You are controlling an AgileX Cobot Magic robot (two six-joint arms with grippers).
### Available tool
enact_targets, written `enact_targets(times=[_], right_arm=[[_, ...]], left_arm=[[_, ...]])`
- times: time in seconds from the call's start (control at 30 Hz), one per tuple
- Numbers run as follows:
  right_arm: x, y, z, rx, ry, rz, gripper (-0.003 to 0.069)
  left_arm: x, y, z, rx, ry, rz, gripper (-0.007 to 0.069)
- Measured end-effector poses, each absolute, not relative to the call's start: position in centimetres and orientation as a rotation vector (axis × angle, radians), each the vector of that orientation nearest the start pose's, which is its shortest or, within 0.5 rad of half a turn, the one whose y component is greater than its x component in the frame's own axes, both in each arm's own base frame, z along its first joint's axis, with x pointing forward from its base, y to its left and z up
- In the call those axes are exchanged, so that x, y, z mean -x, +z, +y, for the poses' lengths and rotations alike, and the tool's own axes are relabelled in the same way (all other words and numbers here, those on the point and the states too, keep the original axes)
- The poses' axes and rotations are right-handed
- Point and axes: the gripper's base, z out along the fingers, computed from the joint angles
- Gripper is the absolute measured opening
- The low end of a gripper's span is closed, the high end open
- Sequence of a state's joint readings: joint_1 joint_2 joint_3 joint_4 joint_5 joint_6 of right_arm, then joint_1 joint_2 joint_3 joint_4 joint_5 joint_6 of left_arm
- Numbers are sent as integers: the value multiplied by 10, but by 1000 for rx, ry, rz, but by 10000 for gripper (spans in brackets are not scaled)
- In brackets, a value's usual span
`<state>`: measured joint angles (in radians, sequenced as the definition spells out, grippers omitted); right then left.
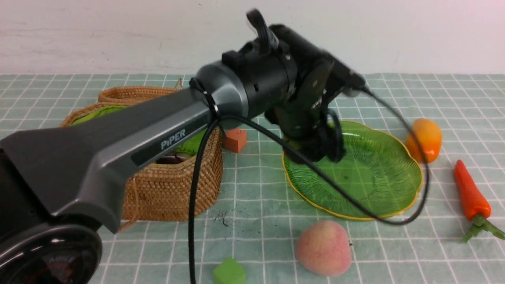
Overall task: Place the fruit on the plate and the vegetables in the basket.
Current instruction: Grab a mangosteen with your left arm and put it on the plate on the right, then grab a peach with your right arm and put it on the plate on the right
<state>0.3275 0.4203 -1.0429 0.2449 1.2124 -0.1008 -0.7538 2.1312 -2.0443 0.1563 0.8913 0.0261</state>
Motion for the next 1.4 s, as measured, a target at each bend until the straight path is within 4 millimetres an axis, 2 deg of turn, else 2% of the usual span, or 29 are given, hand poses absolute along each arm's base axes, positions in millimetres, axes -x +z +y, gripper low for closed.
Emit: enact_targets(times=[0.1,0.17,0.27,0.4,0.53,0.67,0.83,0.9,0.97,1.0,1.03,1.07,1.1,1.13,1.2,1.23,1.27,1.3,1.4], right_arm=[[-5,412,23,484,434,2021,148],[-5,412,23,479,438,2022,148],[-5,412,23,467,446,2026,148],[-5,412,23,433,466,2036,148],[-5,412,23,414,478,2042,148],[-5,412,23,412,480,2043,150],[-8,411,25,399,486,2062,152],[-17,409,28,401,488,2121,155],[-27,406,31,410,481,2190,155],[-28,405,32,411,480,2198,155],[-41,403,36,413,476,2250,155],[-43,403,37,413,476,2257,155],[-58,399,42,414,472,2314,155],[-65,397,44,414,469,2343,155],[-86,390,51,415,463,2425,155],[-89,389,53,415,462,2438,155],[-99,384,56,415,458,2480,155],[-107,381,59,415,455,2512,155],[-130,369,66,412,446,2597,157]], left_arm=[[-369,296,-344,-921,-319,2190,528],[-375,282,-353,-912,-372,2170,528],[-384,249,-364,-923,-385,2167,528],[-390,227,-369,-931,-377,2176,545],[-391,228,-370,-924,-384,2161,647],[-388,238,-368,-921,-388,2154,666],[-374,273,-355,-943,-378,2193,609],[-356,317,-337,-935,-375,2219,497],[-340,351,-321,-896,-377,2229,358],[-338,355,-319,-891,-377,2230,358],[-322,385,-303,-853,-373,2238,201],[-321,389,-301,-846,-378,2231,183],[-306,414,-284,-824,-355,2230,66],[-298,424,-275,-816,-337,2232,14],[-277,450,-250,-784,-293,2243,-13],[-277,449,-250,-783,-286,2250,-13],[-263,462,-233,-748,-272,2239,-13],[-254,467,-223,-727,-265,2238,-13],[-223,474,-191,-673,-267,2241,-13]])
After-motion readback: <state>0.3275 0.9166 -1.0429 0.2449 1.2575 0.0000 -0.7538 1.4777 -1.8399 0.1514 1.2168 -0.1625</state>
